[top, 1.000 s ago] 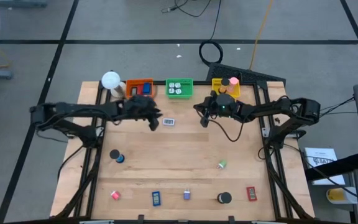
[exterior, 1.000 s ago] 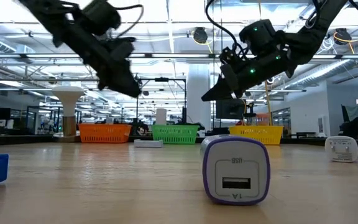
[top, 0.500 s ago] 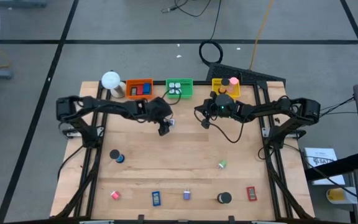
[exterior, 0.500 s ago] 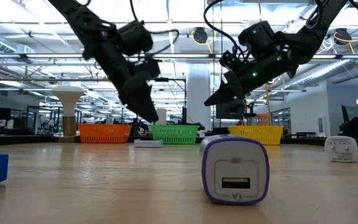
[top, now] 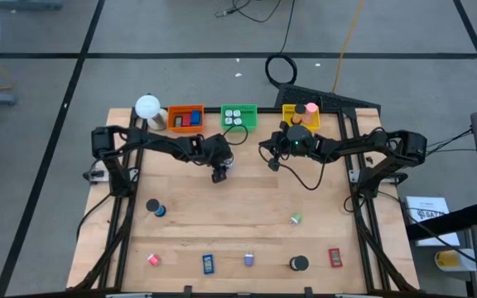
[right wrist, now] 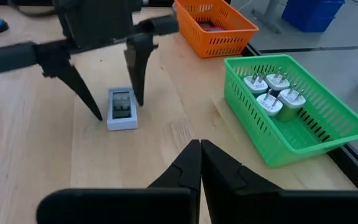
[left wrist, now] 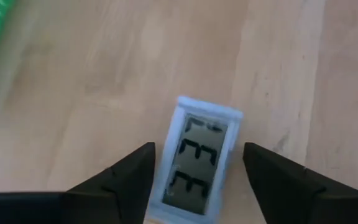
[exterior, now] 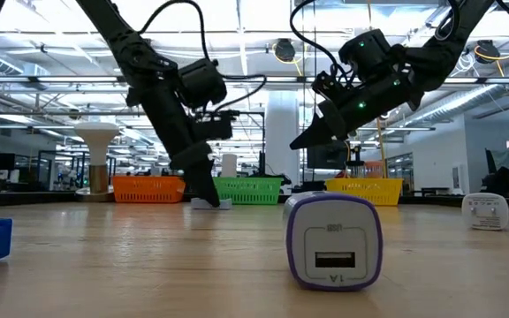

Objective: Pick & Place Office items
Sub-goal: Put the white digital clock into the orange basket

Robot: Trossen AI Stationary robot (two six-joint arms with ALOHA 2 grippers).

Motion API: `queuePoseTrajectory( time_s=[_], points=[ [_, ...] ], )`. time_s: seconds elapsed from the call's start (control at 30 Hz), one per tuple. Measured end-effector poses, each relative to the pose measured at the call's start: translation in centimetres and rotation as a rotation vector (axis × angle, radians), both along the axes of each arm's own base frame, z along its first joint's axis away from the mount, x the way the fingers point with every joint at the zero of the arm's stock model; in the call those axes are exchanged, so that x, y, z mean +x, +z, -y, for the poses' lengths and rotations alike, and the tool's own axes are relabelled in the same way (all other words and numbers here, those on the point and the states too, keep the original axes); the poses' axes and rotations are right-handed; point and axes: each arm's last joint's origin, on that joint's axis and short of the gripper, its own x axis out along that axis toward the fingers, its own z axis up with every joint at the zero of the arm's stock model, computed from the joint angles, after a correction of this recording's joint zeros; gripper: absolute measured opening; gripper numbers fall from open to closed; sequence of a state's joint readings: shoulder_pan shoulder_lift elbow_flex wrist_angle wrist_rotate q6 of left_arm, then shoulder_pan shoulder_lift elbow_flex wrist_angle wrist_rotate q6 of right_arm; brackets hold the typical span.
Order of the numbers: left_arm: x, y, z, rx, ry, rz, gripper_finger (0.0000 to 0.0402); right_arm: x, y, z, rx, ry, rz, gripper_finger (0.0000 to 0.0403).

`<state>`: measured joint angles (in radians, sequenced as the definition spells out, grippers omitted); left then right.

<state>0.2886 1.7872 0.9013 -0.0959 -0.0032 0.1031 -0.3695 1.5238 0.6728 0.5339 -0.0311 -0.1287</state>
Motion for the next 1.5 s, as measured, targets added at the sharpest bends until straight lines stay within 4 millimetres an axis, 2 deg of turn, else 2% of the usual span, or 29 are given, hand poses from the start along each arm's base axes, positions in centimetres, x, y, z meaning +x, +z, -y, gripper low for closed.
queuePoseTrajectory(
  time_s=[0.17,0.37,0.53,0.6,0.7,0.83,0.93,1.13,1.37,1.5],
  points=[
    [0.2,-0.5,0.0,-0.005,-0.017,-0.01,0.0213,0.0,0.0,0.0,0.0,0.0,0.0,0.0002],
    [0.0,-0.2,0.0,-0.025,0.015,-0.003,0.0145,0.0,0.0,0.0,-0.003,0.002,0.0,0.0001],
    [-0.5,0.8,-0.6,-0.086,0.145,-0.017,0.0137,0.0,0.0,0.0,-0.01,0.005,-0.002,0.0001],
    [-0.8,2.5,-1.1,-0.107,0.195,-0.017,0.0137,0.0,0.0,0.0,-0.011,0.004,0.001,0.0001],
    [-1.6,6.4,-1.9,-0.121,0.283,0.054,0.0137,0.0,0.1,0.0,-0.012,0.005,0.004,0.0002],
    [-4.1,10.5,-2.9,-0.137,0.461,0.154,0.0137,0.1,0.1,0.0,-0.014,0.006,0.008,0.0001],
    [-6.1,12.5,-3.9,-0.129,0.641,0.214,0.0137,0.1,0.2,0.0,-0.015,0.006,0.012,0.0002],
    [-9.2,12.2,-6.8,-0.098,0.934,0.154,0.0143,0.1,0.2,-0.1,-0.006,0.03,0.017,0.0002],
    [-10.5,10.2,-11.6,-0.083,1.102,0.168,0.0145,0.2,0.3,-0.1,0.002,0.027,0.03,0.0002],
    [-10.7,8.0,-13.3,-0.089,1.144,0.11,0.0146,0.2,0.3,-0.1,0.003,0.027,0.031,0.0001]
  ],
)
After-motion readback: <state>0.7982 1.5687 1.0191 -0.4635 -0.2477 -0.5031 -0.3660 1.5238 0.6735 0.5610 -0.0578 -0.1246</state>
